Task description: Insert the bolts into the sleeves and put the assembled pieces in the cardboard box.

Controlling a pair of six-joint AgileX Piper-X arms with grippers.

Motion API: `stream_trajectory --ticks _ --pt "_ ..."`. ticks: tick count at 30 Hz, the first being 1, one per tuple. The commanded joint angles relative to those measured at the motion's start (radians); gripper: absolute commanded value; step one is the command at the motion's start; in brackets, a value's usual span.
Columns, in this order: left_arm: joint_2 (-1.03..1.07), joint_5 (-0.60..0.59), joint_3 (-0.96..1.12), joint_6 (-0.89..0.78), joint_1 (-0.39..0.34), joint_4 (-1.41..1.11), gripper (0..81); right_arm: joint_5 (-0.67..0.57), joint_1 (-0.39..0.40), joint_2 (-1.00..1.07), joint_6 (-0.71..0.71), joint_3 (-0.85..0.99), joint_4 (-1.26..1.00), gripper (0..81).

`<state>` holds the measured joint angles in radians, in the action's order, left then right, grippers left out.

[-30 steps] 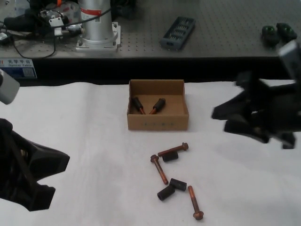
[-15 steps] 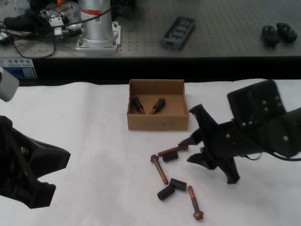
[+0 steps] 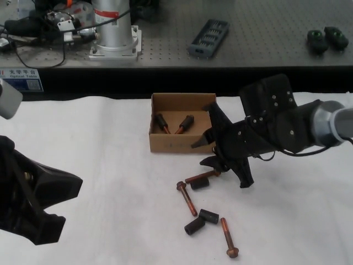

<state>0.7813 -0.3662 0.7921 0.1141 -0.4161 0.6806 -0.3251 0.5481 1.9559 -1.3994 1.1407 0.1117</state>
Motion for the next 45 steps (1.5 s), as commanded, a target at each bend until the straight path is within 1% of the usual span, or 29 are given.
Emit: stream_trajectory --ticks 1,7,12,19,24,28,31,35,38,43,45 --pt "-0.007 -0.006 0.000 0.003 0.002 -0.004 0.7 0.001 0.002 -0.001 -0.003 0.014 0.025 31.3" --pt "-0.007 -0.006 0.000 0.003 0.002 -0.016 0.7 0.019 0.002 -0.001 0.001 0.014 0.120 31.3" --pt "-0.007 -0.006 0.000 0.003 0.002 -0.044 0.7 0.062 0.002 -0.001 0.001 0.014 0.123 31.3" --pt "-0.007 -0.006 0.000 0.003 0.002 -0.062 0.7 0.069 0.000 -0.001 0.001 0.014 0.127 31.3" --pt "-0.007 -0.006 0.000 0.003 0.002 -0.062 0.7 0.030 0.000 -0.001 0.008 0.014 0.042 31.3" --pt "-0.007 -0.004 0.000 0.003 0.002 -0.062 0.7 -0.020 0.002 -0.003 0.008 0.016 0.040 31.3" --pt "-0.007 -0.004 0.000 0.003 0.002 -0.062 0.7 -0.030 0.002 -0.015 0.008 0.016 0.042 31.3" --pt "-0.007 -0.004 0.000 0.003 0.002 -0.062 0.7 0.012 0.002 -0.050 0.008 0.016 0.098 31.3" --pt "-0.007 -0.004 0.000 0.003 0.002 -0.062 0.7 0.056 0.002 -0.074 0.048 0.015 0.154 31.3" --pt "-0.007 -0.004 0.000 0.003 0.002 -0.062 0.7 0.059 0.002 -0.077 0.054 0.015 0.193 31.2" --pt "-0.007 -0.004 0.000 0.003 0.002 -0.062 0.7 0.059 0.002 -0.077 0.054 0.015 0.218 28.9"
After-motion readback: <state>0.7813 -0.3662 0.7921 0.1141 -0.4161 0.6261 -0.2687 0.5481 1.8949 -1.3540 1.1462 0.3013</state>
